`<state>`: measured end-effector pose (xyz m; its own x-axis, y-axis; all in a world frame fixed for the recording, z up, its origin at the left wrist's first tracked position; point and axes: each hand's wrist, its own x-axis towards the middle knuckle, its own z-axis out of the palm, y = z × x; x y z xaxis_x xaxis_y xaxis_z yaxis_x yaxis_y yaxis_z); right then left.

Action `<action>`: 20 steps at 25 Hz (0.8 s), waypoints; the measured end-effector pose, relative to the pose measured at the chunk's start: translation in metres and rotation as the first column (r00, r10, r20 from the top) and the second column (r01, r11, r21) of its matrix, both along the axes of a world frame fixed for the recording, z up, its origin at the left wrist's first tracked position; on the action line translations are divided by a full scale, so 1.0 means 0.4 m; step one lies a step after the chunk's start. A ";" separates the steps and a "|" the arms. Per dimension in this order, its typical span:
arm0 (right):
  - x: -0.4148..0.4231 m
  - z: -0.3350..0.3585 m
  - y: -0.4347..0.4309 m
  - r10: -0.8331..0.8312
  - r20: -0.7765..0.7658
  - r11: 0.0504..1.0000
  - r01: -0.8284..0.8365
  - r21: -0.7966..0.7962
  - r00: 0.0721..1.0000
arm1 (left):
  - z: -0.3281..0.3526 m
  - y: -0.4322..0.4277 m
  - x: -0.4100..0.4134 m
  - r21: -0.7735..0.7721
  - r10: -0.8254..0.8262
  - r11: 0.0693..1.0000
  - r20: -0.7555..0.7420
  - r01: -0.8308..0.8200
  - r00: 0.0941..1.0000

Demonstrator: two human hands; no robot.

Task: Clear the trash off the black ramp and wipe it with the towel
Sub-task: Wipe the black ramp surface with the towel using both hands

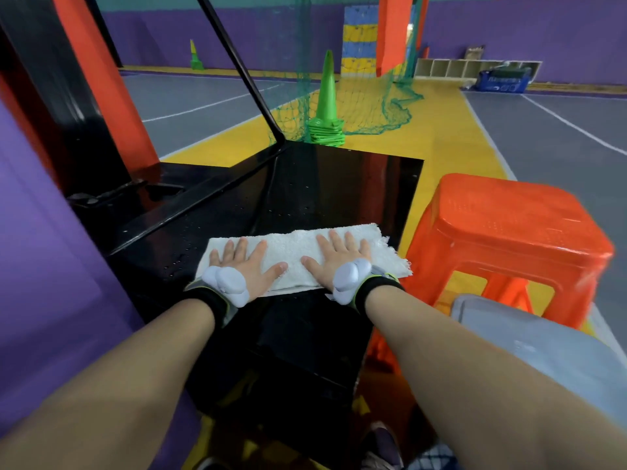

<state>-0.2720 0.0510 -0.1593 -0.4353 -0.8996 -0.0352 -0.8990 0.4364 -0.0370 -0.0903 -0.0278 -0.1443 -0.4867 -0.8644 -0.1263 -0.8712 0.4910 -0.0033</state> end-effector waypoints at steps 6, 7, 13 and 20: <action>-0.007 -0.024 -0.005 -0.007 0.026 1.000 0.007 -0.019 1.000 | -0.007 -0.006 -0.006 -0.035 -0.009 0.999 0.024 0.010 1.000; -0.003 -0.025 -0.008 -0.009 0.030 1.000 0.009 -0.017 1.000 | -0.006 -0.008 -0.004 -0.030 -0.004 1.000 0.023 0.005 1.000; -0.017 -0.036 -0.033 0.006 -0.003 1.000 -0.006 -0.021 1.000 | 0.003 -0.008 -0.002 -0.048 -0.007 0.999 0.015 0.008 1.000; -0.025 -0.027 -0.051 0.019 0.047 0.996 -0.015 -0.087 0.999 | -0.012 -0.044 -0.008 -0.018 -0.002 1.000 -0.002 0.001 1.000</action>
<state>-0.2820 0.0305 -0.1701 -0.4197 -0.9074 0.0232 -0.9025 0.4144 -0.1171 -0.0936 -0.0452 -0.1492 -0.4883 -0.8658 -0.1094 -0.8704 0.4922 -0.0103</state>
